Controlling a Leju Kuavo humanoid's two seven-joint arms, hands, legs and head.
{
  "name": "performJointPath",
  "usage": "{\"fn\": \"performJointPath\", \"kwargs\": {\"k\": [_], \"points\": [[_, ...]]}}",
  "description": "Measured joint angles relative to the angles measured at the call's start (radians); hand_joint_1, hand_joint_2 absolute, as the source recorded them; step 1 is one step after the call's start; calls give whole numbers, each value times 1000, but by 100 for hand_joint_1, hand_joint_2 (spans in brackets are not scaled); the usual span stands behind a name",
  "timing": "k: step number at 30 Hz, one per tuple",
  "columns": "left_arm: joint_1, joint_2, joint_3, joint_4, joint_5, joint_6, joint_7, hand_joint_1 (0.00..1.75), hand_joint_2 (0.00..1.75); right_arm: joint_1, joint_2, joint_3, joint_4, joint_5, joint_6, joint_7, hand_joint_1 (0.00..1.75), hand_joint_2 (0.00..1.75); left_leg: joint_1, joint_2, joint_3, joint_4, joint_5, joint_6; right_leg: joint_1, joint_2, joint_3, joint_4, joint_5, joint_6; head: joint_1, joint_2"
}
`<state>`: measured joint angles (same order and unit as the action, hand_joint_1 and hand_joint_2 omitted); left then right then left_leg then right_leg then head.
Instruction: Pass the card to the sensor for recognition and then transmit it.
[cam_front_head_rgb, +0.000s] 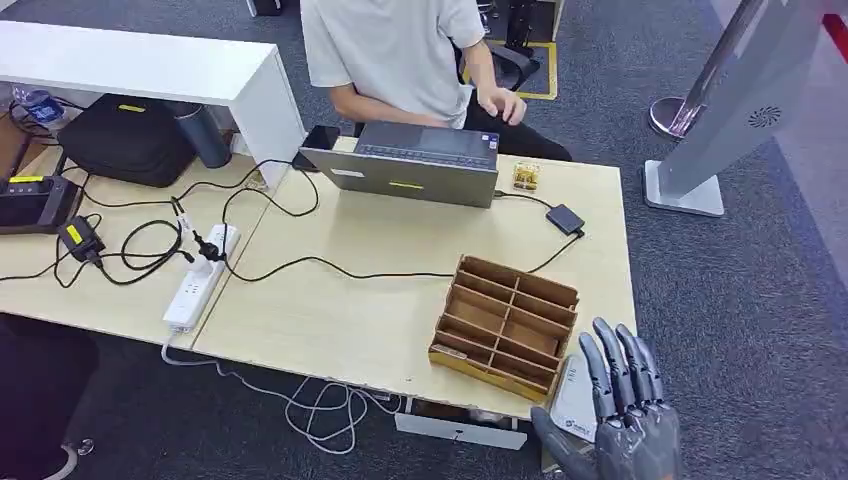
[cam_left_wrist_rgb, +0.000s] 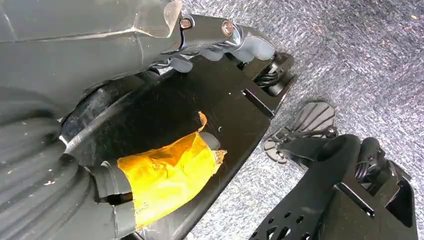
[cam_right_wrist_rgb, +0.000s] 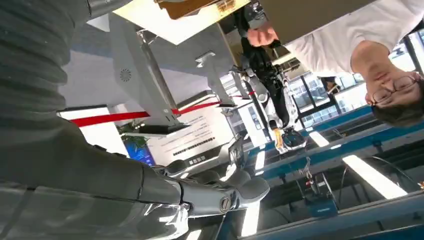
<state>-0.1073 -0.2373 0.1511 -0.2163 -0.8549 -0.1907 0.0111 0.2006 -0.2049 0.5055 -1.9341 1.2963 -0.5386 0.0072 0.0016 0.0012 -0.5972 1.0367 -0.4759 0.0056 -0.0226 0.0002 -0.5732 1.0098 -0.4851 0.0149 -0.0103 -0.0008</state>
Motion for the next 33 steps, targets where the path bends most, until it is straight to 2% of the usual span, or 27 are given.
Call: {"fn": "performJointPath", "kwargs": {"k": [30, 31, 33], "points": [[0, 0, 0, 0, 0, 0, 0, 0, 175, 2, -5, 14, 0, 0, 0, 0, 0, 175, 0, 0, -1, 0, 0, 0, 0, 0, 0, 0, 0, 0, 0, 0], [0, 0, 0, 0, -7, 0, 12, 0, 175, -4, -4, 16, 6, 16, 10, 10, 0, 175, 0, 0, -1, -1, 0, 0, 0, 0, 1, 0, 0, 0, 0, 0], [-2, 0, 0, 0, -30, 3, 50, 0, 175, -65, 30, 39, 120, 80, 22, 50, 0, 175, 2, 6, 2, -1, -1, -1, 2, 5, 2, 0, 0, -1, 1, 0]]}}
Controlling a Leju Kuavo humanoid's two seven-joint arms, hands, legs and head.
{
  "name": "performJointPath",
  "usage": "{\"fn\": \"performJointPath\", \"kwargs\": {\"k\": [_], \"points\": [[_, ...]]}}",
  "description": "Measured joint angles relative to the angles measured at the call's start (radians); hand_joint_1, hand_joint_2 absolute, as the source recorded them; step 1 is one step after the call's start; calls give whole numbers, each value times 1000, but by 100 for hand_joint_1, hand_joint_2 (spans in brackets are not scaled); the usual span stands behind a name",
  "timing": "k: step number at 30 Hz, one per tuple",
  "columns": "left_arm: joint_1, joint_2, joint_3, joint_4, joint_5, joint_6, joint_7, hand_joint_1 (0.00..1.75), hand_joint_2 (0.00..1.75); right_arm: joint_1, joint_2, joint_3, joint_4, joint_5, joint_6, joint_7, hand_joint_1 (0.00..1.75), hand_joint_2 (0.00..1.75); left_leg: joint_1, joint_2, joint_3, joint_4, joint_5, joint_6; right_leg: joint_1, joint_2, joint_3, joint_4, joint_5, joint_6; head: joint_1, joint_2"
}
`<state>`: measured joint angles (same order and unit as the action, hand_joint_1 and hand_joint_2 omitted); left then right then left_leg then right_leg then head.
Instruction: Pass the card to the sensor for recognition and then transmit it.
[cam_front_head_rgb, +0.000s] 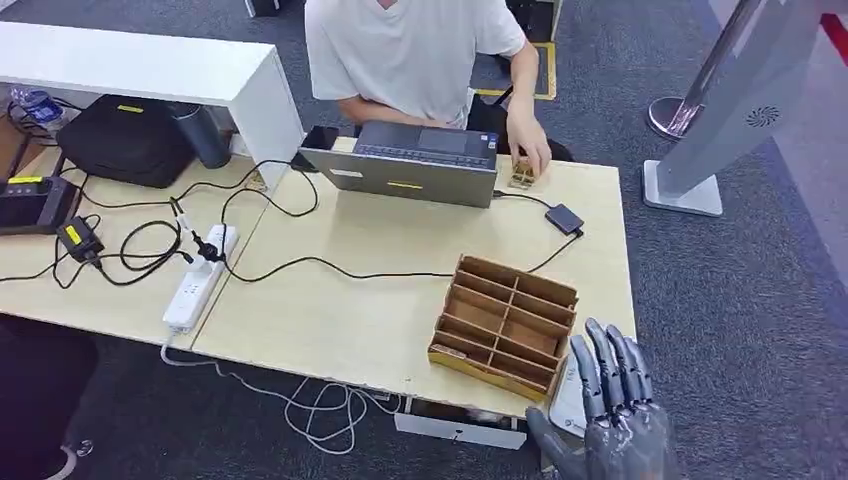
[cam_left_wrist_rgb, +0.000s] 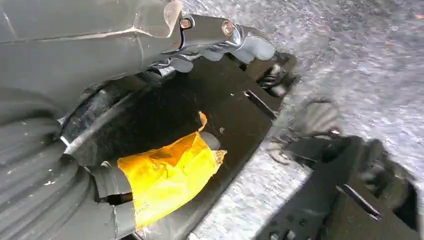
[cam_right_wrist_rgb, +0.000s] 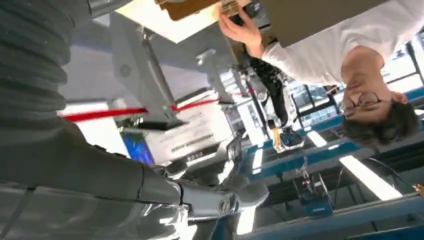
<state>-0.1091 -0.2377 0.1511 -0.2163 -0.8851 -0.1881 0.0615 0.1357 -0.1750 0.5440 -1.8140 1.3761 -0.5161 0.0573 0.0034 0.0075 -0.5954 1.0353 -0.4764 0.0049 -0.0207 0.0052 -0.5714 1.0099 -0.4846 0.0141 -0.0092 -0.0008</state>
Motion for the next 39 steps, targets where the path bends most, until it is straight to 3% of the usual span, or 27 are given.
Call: {"fn": "performJointPath", "kwargs": {"k": [2, 4, 10, 18, 39], "points": [[-4, -1, 0, 0, -14, -1, 41, 0, 175, -67, 79, 39, 217, 30, -55, 42, 0, 175, 0, 1, 4, 0, -2, -2, 0, 3, 1, 0, 0, 0, -1, 0], [-4, 0, 0, 0, -18, -1, 54, 0, 175, -105, 121, 74, 346, 28, -128, 62, 0, 175, 0, -2, 3, 0, 1, -2, 0, -1, 1, 0, 0, -1, -1, 0], [-3, 2, 0, 0, -14, 3, 67, 0, 175, -166, 164, 122, 499, 25, -110, 96, 0, 175, 0, -2, 3, 0, 1, -2, 0, -1, 1, 1, -1, -1, -1, 0], [-3, 3, 0, 0, -7, 14, 76, 0, 175, -188, 189, 143, 575, 19, -103, 101, 0, 175, 0, -2, 3, 0, 0, -2, 0, -2, 1, 1, -1, -1, -1, 0], [-2, 4, 0, 0, 9, 21, 86, 0, 175, -209, 200, 149, 602, 4, -98, 111, 0, 175, 0, -2, 3, 0, 0, -2, 0, -2, 1, 1, -1, -1, -1, 0]]}}
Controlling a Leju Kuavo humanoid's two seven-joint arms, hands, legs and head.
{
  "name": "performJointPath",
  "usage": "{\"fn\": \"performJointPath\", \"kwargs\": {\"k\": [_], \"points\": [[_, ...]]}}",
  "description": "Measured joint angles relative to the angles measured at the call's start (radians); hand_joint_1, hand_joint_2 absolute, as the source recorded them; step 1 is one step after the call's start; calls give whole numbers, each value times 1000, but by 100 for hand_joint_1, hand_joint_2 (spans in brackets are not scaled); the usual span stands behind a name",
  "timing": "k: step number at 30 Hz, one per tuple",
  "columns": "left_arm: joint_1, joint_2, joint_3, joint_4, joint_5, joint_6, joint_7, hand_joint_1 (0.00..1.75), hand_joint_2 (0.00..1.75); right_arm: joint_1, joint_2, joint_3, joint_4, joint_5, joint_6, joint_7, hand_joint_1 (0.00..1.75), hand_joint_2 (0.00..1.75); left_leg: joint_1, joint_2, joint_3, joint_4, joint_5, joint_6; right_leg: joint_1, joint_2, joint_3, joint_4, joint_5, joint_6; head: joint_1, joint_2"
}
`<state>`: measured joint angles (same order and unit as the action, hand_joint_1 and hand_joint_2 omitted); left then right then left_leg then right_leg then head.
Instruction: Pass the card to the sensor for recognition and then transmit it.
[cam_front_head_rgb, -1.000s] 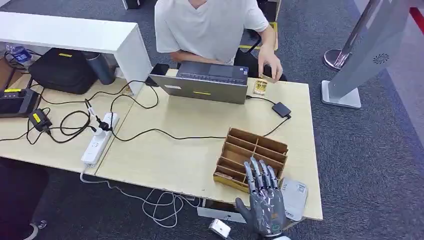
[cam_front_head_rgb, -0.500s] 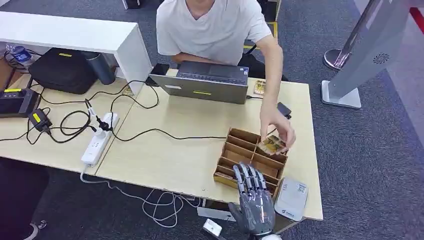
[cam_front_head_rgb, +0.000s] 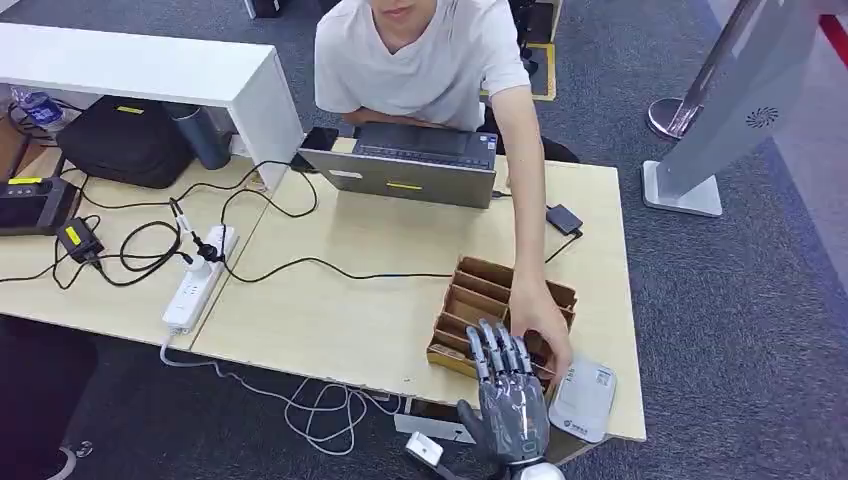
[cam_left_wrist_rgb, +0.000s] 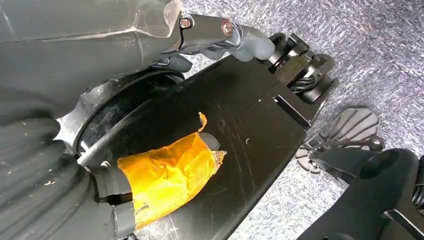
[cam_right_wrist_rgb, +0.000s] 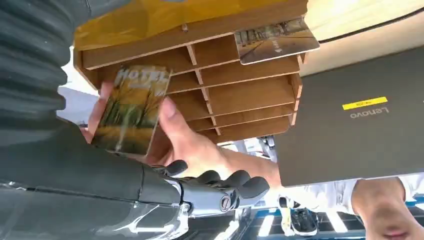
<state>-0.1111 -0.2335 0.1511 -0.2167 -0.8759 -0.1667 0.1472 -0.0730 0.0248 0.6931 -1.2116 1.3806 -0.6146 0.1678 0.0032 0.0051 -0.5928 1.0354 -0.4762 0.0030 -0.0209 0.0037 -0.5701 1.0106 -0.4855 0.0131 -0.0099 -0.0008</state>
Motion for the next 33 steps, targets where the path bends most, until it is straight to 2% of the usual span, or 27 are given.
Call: {"fn": "performJointPath", "kwargs": {"k": [33], "points": [[2, 2, 0, 0, 22, 11, 0, 0, 175, 4, 0, -24, -17, 0, 3, 0, 0, 175, 0, 0, 0, 0, 0, 0, 0, 0, 0, 0, 0, 0, 0, 0]]}}
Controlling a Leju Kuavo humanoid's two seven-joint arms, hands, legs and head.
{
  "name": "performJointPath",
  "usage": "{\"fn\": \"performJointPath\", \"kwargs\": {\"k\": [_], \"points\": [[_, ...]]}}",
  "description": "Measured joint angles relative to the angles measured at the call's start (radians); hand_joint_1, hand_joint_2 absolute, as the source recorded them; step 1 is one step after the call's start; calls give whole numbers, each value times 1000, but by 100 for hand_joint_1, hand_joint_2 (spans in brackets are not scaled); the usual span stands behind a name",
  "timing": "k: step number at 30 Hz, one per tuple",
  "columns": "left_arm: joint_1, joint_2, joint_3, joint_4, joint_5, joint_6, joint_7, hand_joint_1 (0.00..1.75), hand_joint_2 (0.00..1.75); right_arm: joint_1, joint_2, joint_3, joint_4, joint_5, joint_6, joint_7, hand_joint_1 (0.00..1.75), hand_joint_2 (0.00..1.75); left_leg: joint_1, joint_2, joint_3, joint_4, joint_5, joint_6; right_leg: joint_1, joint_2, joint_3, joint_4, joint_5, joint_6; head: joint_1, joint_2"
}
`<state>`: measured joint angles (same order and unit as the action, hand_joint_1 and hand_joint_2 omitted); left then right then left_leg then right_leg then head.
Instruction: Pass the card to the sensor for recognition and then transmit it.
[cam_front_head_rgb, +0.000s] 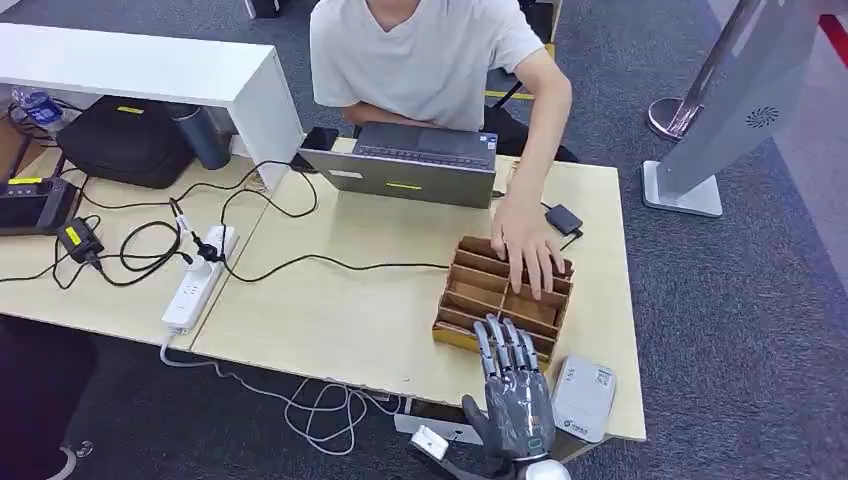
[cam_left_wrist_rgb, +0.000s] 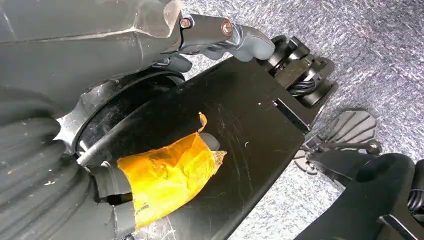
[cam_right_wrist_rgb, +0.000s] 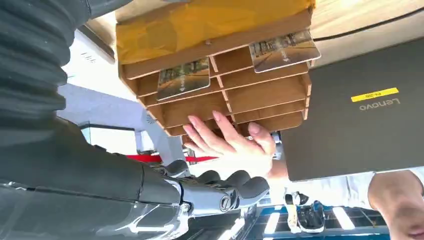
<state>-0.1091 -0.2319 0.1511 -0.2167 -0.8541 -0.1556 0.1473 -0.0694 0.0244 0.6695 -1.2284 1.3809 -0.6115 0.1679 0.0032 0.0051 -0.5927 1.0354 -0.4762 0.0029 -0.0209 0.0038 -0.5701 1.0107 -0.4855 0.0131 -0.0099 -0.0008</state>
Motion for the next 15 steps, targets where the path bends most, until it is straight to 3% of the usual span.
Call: {"fn": "performJointPath", "kwargs": {"k": [15], "points": [[0, 0, 0, 0, 1, 2, 0, 0, 175, 2, 0, -2, -3, 0, 3, 0, 0, 175, 0, 0, 0, 0, 0, 0, 0, 0, 0, 0, 0, 0, 0, 0]]}}
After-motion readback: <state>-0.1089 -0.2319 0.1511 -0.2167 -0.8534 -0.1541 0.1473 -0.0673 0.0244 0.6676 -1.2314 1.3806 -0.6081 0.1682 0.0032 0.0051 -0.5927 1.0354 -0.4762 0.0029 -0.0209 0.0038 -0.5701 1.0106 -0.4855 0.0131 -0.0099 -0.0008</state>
